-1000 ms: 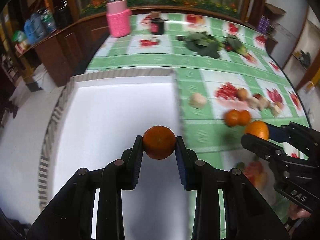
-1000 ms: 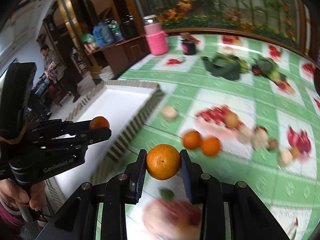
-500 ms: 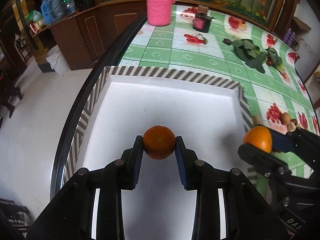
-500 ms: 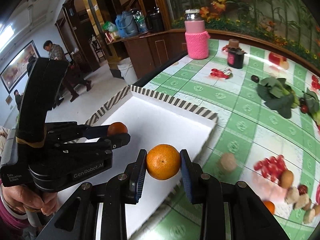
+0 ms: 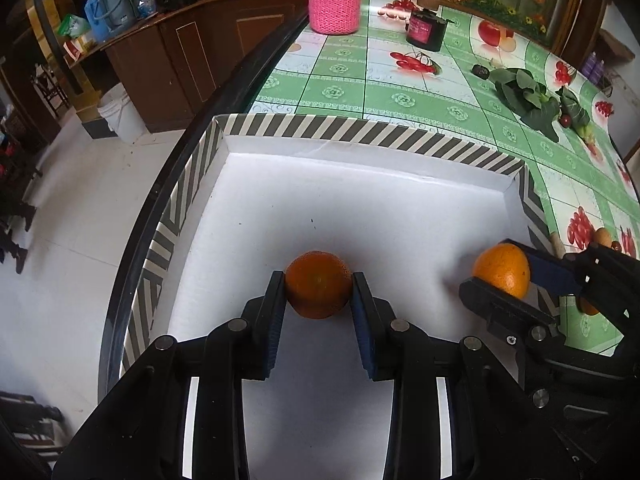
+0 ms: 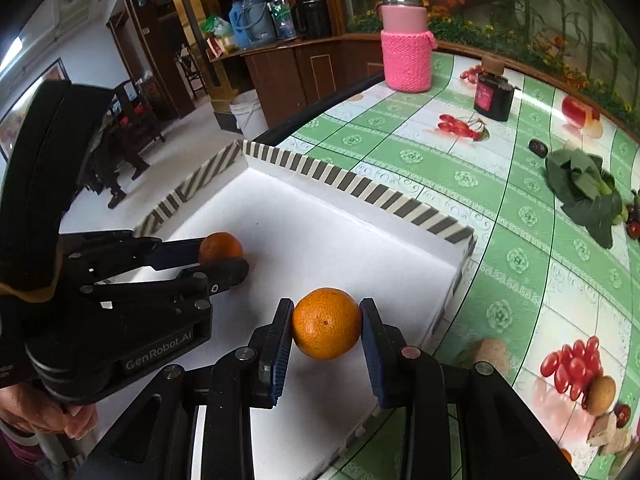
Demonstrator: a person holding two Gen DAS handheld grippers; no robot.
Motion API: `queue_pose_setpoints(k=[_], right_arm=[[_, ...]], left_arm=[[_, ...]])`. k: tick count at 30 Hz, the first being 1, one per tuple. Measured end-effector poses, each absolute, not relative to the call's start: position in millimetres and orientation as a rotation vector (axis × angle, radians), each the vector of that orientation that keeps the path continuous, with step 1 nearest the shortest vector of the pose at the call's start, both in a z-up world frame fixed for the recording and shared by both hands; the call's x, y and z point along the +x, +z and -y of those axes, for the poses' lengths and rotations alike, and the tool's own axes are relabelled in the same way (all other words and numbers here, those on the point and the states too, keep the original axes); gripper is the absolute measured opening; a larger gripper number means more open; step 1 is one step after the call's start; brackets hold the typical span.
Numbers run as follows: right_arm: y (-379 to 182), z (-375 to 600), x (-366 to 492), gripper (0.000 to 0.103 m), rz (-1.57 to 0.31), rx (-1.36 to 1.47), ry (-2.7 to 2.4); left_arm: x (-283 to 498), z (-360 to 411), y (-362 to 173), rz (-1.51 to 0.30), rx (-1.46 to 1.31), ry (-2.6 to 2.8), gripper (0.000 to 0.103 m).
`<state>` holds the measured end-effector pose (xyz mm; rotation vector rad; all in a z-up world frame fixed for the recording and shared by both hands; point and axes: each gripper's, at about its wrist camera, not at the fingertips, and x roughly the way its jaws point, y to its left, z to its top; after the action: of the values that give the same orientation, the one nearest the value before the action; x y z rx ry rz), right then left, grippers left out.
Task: Organize fruits
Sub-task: 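Carry both held oranges over the white striped tray, then lower the oranges into the tray and open both grippers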
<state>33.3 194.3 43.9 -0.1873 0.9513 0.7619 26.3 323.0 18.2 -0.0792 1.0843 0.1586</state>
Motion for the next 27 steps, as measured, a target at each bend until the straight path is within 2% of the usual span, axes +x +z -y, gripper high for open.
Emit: queue_pose_setpoints(k=[5,8,17,27], right_arm=[[43.7,-197.5,29.2,0.032,-0.932,-0.218,0.773],[44.0,-195.4,27.9,0.032,-0.940,-0.199,0.794],[38.6,-207.2,23.9,0.033,-1.000,-0.230,0.847],[54.3,-190.5,18.3,0.040,-0.926,-0.159,0.853]], left_arm=[[25.1,-327.2,17.7,-1.084,-0.107,0.145,0.032],[23.1,-332.3,18.9,-1.081,-0.155,0.123,0.036],[14.7,-341.1,21.6,-1.087,-0.253,0.085,0.036],[7.0,-339.2,27.4,-1.058,-0.251,0.084,0.036]])
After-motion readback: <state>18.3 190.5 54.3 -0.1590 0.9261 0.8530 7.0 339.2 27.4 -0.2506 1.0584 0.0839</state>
